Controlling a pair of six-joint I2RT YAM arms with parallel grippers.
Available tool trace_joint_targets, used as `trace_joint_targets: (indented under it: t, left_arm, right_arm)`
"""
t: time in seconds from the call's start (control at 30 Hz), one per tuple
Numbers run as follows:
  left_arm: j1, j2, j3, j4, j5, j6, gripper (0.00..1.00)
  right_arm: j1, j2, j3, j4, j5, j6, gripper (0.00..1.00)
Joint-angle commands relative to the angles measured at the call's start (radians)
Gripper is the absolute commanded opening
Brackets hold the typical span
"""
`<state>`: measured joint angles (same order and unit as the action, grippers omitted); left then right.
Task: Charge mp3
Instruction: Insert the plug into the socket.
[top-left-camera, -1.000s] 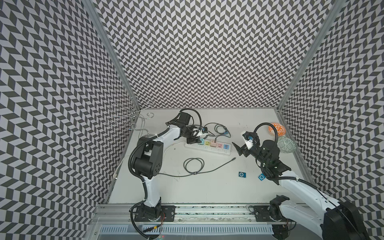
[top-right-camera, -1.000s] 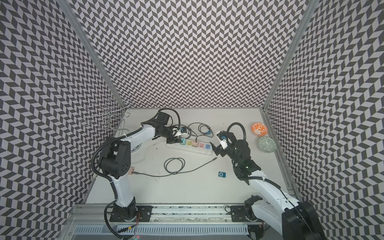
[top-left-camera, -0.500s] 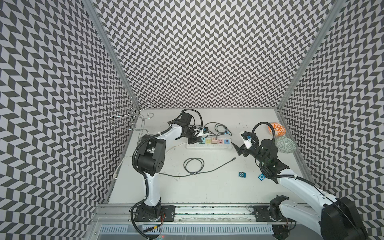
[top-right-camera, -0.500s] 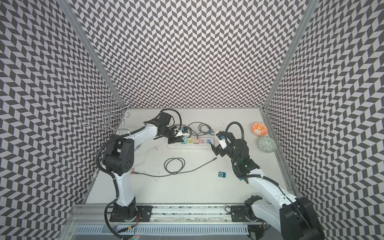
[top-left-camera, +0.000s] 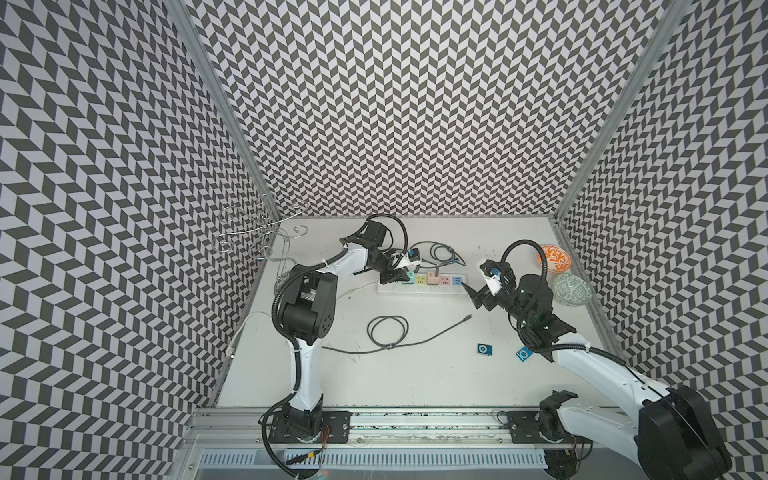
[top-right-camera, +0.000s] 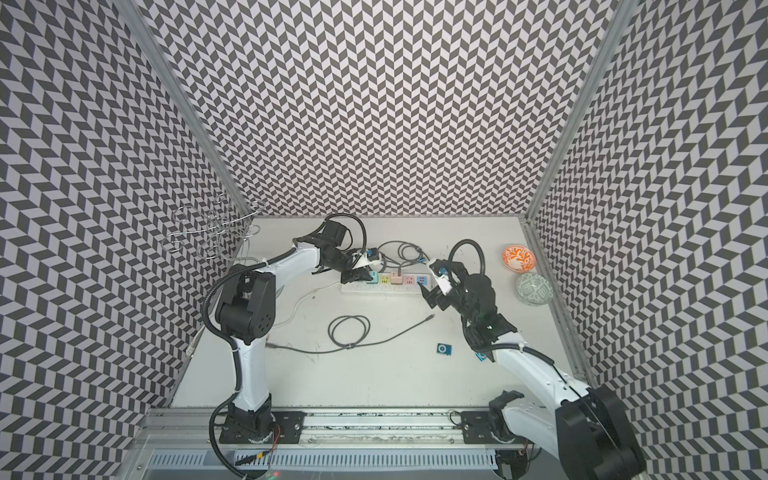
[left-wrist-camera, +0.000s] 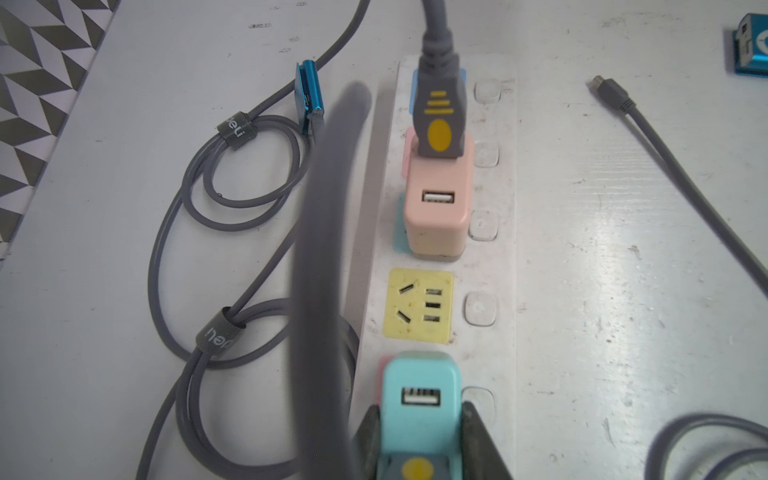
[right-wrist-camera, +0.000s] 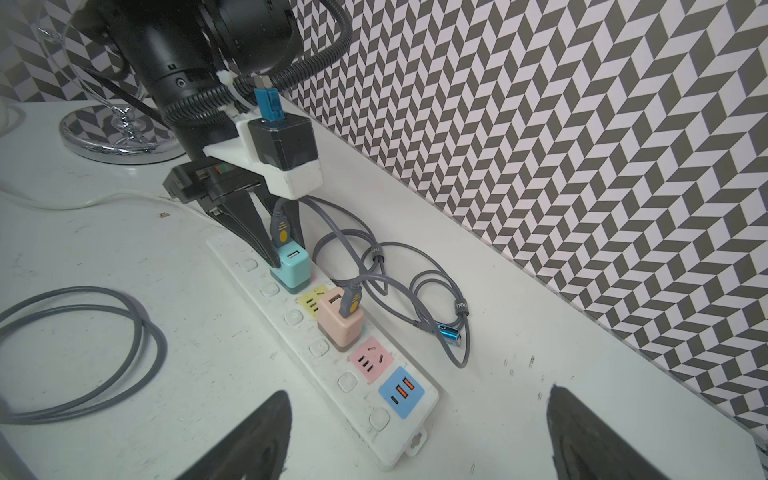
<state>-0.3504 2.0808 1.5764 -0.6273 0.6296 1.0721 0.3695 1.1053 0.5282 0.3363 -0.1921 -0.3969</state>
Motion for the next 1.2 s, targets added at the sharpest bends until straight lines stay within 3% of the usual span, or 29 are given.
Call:
trace_joint_targets:
  t: [0.0,0.37,0.5,0.67,0.83,1.1,1.17]
  left_arm:
    - [0.011,0.039,0.014,-0.116,0.048,-0.038,0.02]
    - [0.003,0.027,-0.019,-0.161,0.101,-0.099,0.02]
    - [-0.024,0.029,-0.044,-0.107,0.013,-0.147,0.0]
    - [-0.072,-0.043,-0.191,0.051,-0.081,-0.192,0.0]
    - [-0.077,-0.07,-0.269,0.112,-0.091,-0.221,0.0]
    - [-0.074,-0.03,-0.212,0.098,-0.086,-0.245,0.0]
    - [-0.074,-0.058,-0.222,0.111,-0.087,-0.248,0.04]
  right_arm:
    - [-0.004,0.008,0.029,0.03,-0.018,-0.017,0.94]
    - [-0.004,0.024,0.047,0.029,-0.04,-0.017,0.94]
    - [-0.004,0.02,0.05,0.022,-0.04,-0.016,0.94]
    - [-0.004,0.008,0.05,0.006,-0.019,-0.016,0.94]
    - [-0.005,0.001,0.051,0.001,-0.009,-0.023,0.94]
    - [-0.004,-0.016,0.056,-0.011,-0.033,-0.003,0.94]
    - [-0.004,-0.03,0.049,-0.016,-0.034,0.001,0.94]
